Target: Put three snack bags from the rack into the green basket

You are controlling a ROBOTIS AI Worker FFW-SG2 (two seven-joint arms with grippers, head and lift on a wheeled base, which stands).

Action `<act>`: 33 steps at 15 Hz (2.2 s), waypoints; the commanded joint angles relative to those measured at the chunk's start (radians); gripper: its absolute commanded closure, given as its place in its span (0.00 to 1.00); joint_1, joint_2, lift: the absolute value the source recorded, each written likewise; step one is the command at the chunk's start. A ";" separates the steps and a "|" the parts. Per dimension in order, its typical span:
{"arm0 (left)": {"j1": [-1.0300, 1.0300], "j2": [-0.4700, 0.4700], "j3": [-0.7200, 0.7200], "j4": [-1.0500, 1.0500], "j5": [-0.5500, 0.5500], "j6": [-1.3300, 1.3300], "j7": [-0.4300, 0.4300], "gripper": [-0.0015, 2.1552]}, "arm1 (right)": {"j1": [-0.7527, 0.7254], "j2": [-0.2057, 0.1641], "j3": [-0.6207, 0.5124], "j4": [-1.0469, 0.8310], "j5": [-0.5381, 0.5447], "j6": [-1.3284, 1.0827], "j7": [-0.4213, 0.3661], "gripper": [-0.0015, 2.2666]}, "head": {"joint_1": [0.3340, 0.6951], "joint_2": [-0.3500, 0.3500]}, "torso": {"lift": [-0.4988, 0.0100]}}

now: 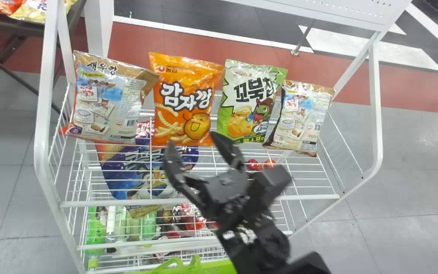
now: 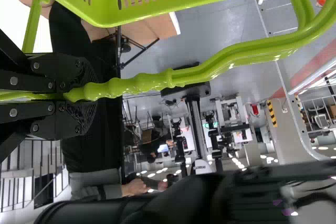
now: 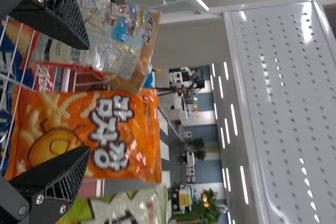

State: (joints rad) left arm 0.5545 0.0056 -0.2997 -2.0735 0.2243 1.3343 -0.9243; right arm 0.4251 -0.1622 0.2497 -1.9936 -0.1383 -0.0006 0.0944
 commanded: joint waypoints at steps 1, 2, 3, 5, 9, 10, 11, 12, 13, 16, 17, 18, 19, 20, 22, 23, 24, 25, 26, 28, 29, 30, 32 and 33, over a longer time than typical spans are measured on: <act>-0.011 0.000 -0.007 0.007 -0.005 0.003 -0.004 0.60 | -0.103 0.043 0.056 0.110 0.035 -0.015 -0.010 0.06 | 1.00 0.00 | 0.98; -0.015 0.000 -0.007 0.013 -0.005 0.006 -0.005 0.60 | -0.151 0.058 0.079 0.153 0.037 -0.022 -0.013 0.06 | 1.00 0.00 | 0.98; -0.021 0.002 -0.007 0.019 -0.005 0.009 -0.004 0.60 | -0.186 0.072 0.094 0.185 0.037 -0.022 -0.016 0.06 | 1.00 0.01 | 0.98; -0.027 0.002 -0.007 0.030 -0.006 0.009 -0.004 0.59 | -0.256 0.107 0.122 0.246 0.042 -0.003 -0.016 0.06 | 1.00 0.07 | 0.98; -0.051 0.002 -0.018 0.055 -0.006 0.021 -0.005 0.59 | -0.378 0.139 0.155 0.386 0.022 0.021 -0.016 0.06 | 1.00 0.22 | 0.98; -0.058 0.002 -0.019 0.061 -0.005 0.021 -0.005 0.59 | -0.394 0.150 0.155 0.412 0.025 0.018 -0.015 0.06 | 1.00 0.24 | 0.98; -0.062 0.002 -0.019 0.069 -0.005 0.021 -0.007 0.59 | -0.416 0.155 0.166 0.438 0.026 0.018 -0.016 0.06 | 1.00 0.26 | 0.98; -0.067 0.002 -0.018 0.073 -0.005 0.021 -0.010 0.59 | -0.431 0.156 0.166 0.455 0.025 0.018 -0.015 0.07 | 1.00 0.28 | 0.98; -0.067 0.000 -0.016 0.076 -0.003 0.018 -0.011 0.59 | -0.451 0.156 0.165 0.463 0.025 0.043 0.007 0.17 | 1.00 0.29 | 0.98; -0.068 0.000 -0.013 0.082 0.000 0.015 -0.016 0.59 | -0.479 0.155 0.157 0.449 0.023 0.172 0.077 0.56 | 1.00 0.33 | 0.98; -0.068 0.000 -0.010 0.085 0.001 0.015 -0.021 0.59 | -0.477 0.151 0.154 0.421 0.023 0.218 0.094 0.79 | 1.00 0.34 | 0.98; -0.070 0.000 -0.009 0.085 0.001 0.015 -0.021 0.59 | -0.470 0.142 0.152 0.394 0.023 0.221 0.099 0.91 | 1.00 0.35 | 0.98; -0.070 0.000 -0.006 0.087 0.001 0.015 -0.021 0.59 | -0.462 0.136 0.149 0.368 0.025 0.236 0.116 0.93 | 1.00 0.35 | 0.98; -0.070 0.000 -0.006 0.087 0.003 0.015 -0.021 0.59 | -0.456 0.132 0.145 0.351 0.023 0.245 0.133 0.97 | 1.00 0.36 | 0.98; -0.070 0.000 -0.007 0.088 0.003 0.015 -0.021 0.59 | -0.434 0.127 0.129 0.331 0.020 0.236 0.145 0.97 | 1.00 0.35 | 0.98; -0.070 0.000 -0.007 0.087 0.003 0.015 -0.019 0.59 | -0.413 0.119 0.123 0.305 0.009 0.227 0.146 0.98 | 1.00 0.35 | 0.98; -0.070 0.000 -0.007 0.084 0.003 0.015 -0.018 0.59 | -0.382 0.102 0.120 0.262 0.003 0.227 0.150 0.98 | 1.00 0.35 | 0.98; -0.070 0.000 -0.006 0.084 0.003 0.024 -0.018 0.59 | -0.347 0.084 0.117 0.213 0.003 0.230 0.150 0.98 | 1.00 0.33 | 0.98; -0.071 0.000 -0.004 0.085 0.001 0.030 -0.018 0.59 | -0.313 0.058 0.112 0.162 0.003 0.227 0.150 0.98 | 1.00 0.31 | 0.98; -0.071 0.000 -0.003 0.081 0.001 0.030 -0.016 0.59 | -0.238 0.024 0.088 0.073 0.002 0.230 0.150 0.98 | 1.00 0.27 | 0.98; -0.073 0.000 -0.003 0.079 0.001 0.030 -0.016 0.59 | -0.198 0.004 0.072 0.022 -0.011 0.233 0.150 0.98 | 1.00 0.26 | 0.98; -0.076 0.000 -0.003 0.082 0.003 0.030 -0.015 0.59 | -0.157 -0.020 0.051 -0.031 -0.027 0.242 0.153 0.98 | 1.00 0.23 | 0.98; -0.081 0.000 -0.001 0.087 0.003 0.030 -0.010 0.59 | -0.082 -0.056 0.003 -0.129 -0.049 0.261 0.162 0.98 | 1.00 0.16 | 0.98; -0.084 0.000 0.004 0.087 0.004 0.030 -0.008 0.59 | -0.045 -0.072 -0.032 -0.171 -0.080 0.270 0.176 0.98 | 1.00 0.12 | 0.98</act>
State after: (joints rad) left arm 0.4746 0.0061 -0.3004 -1.9875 0.2270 1.3646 -0.9333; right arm 0.3300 -0.2109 0.2599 -2.1044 -0.1853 0.2563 0.2630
